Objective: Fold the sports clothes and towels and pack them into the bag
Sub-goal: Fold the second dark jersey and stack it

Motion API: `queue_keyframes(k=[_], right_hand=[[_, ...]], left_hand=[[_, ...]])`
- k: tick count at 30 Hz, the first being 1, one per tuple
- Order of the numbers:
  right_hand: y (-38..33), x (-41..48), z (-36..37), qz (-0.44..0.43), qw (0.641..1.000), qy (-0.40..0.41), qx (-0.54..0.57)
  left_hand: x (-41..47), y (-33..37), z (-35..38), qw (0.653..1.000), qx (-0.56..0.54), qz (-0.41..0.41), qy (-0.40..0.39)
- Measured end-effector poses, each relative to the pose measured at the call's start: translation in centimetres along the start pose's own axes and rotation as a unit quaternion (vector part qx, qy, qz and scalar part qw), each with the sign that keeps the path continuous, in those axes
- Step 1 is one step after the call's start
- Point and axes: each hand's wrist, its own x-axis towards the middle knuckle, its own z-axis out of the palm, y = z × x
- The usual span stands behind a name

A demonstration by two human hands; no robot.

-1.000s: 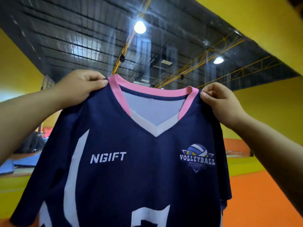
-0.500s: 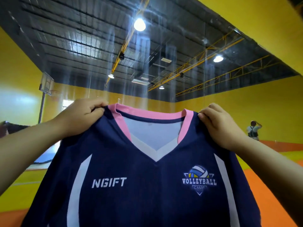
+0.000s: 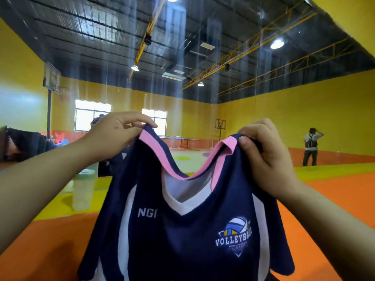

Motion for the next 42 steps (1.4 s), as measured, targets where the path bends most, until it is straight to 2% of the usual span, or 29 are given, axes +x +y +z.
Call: queue_keyframes(k=[8,14,20,23,28,31,33,35,39,42], right_hand=[[-3.0,-0.4,3.7,-0.004,0.988,-0.094,0.119],[-3.5,-0.2,5.9,0.081,0.977,-0.114,0.163],[-3.7,-0.8,7.1,0.138,0.975,-0.077,0.155],[-3.9,-1.0,7.5,0.164,0.972,-0.069,0.152],[-3.8,-1.1,7.7,0.201,0.973,-0.062,0.100],[-3.7,-1.1,8.0,0.238,0.964,-0.077,0.091],[-3.7,-1.1,8.0,0.271,0.950,-0.087,0.131],[-3.5,-1.3,7.5,0.306,0.926,-0.107,0.192],[-2.4,-2.7,6.4,0.370,0.848,-0.213,0.313],[-1.9,-4.1,5.9,0.376,0.799,-0.285,0.373]], left_hand=[[-1.0,2.2,3.0,0.985,-0.138,0.001,-0.102],[-1.6,3.2,4.8,0.963,-0.228,-0.024,-0.141],[-2.2,2.4,5.5,0.972,-0.207,-0.097,-0.049],[-2.3,1.9,5.4,0.972,-0.186,-0.122,-0.079],[-2.1,0.9,4.6,0.926,-0.269,-0.187,-0.188],[-2.5,0.6,5.4,0.960,-0.174,-0.130,-0.178],[-2.5,0.6,6.1,0.972,-0.158,-0.113,-0.135],[-2.2,0.0,6.1,0.967,-0.186,-0.121,-0.129],[-2.0,-0.4,5.5,0.965,-0.167,-0.109,-0.171],[-1.8,0.0,5.8,0.976,-0.142,-0.088,-0.142]])
